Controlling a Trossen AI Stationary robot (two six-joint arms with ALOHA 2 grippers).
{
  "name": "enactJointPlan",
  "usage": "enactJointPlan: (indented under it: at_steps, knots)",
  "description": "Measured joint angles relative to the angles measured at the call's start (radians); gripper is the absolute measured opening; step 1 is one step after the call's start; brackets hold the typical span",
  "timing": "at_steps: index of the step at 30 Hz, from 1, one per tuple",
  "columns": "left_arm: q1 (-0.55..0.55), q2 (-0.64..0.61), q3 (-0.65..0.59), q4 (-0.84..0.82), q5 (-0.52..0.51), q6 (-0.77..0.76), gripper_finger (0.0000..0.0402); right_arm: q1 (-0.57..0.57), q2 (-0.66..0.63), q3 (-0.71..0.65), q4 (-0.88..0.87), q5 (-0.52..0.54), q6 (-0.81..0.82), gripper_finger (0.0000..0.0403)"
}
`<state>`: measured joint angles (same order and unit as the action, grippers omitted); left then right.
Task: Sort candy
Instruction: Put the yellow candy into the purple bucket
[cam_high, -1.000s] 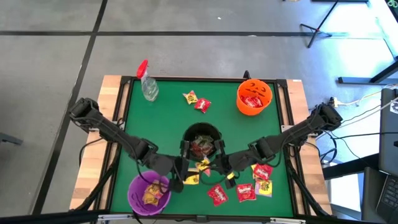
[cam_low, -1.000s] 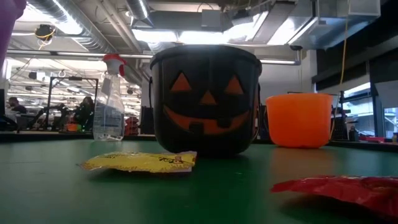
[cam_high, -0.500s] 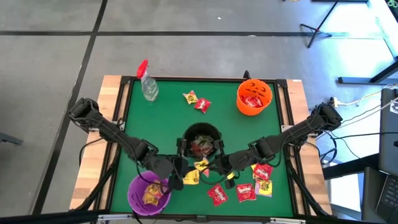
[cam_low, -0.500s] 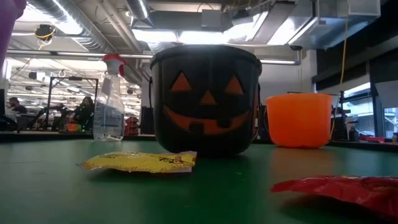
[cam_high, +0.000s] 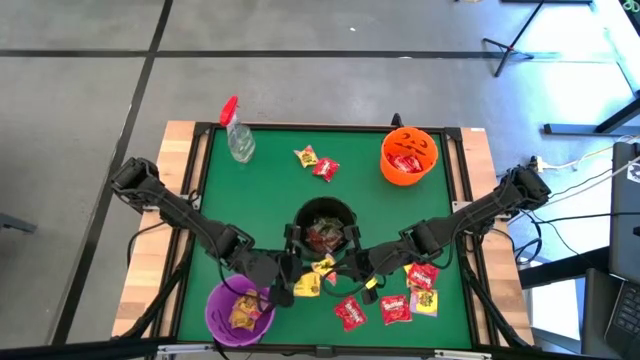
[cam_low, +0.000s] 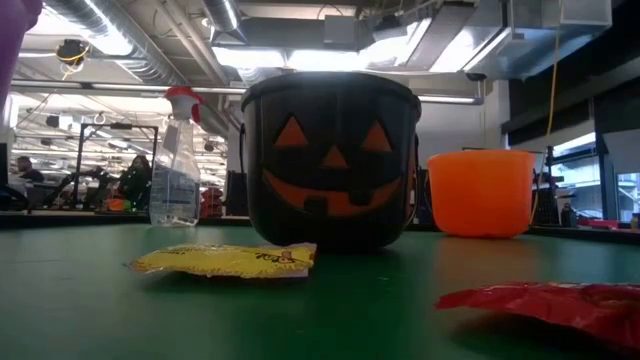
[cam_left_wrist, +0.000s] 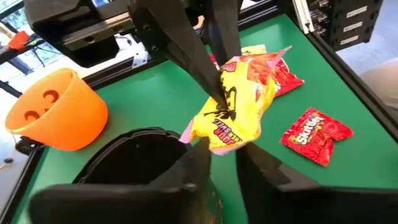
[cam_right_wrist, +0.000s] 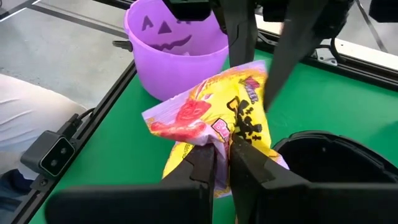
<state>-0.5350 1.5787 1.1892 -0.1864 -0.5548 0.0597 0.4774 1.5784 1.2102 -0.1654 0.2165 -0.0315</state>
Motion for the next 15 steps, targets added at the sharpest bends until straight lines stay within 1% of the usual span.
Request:
enactJointPlan:
  at_steps: [3,4,11,15]
  knots:
    - [0.0,0.0,0.0,0.0,0.027,0.002,0.0015,0.0,0.0,0.0,0.003,0.011,0.0,0.0033]
    - [0.0,0.0,0.0,0.0,0.03,0.001,0.0008,0.001,0.0,0.0,0.006,0.021,0.0,0.0033]
    - [-0.006,0.0,0.0,0.004,0.025,0.003,0.0001,0.001,0.0,0.0,0.01,0.035,0.001,0.0037]
    - [-0.018,0.0,0.0,0.005,0.015,0.031,0.0,0.001,0.0,0.0,0.011,0.03,0.004,0.0069]
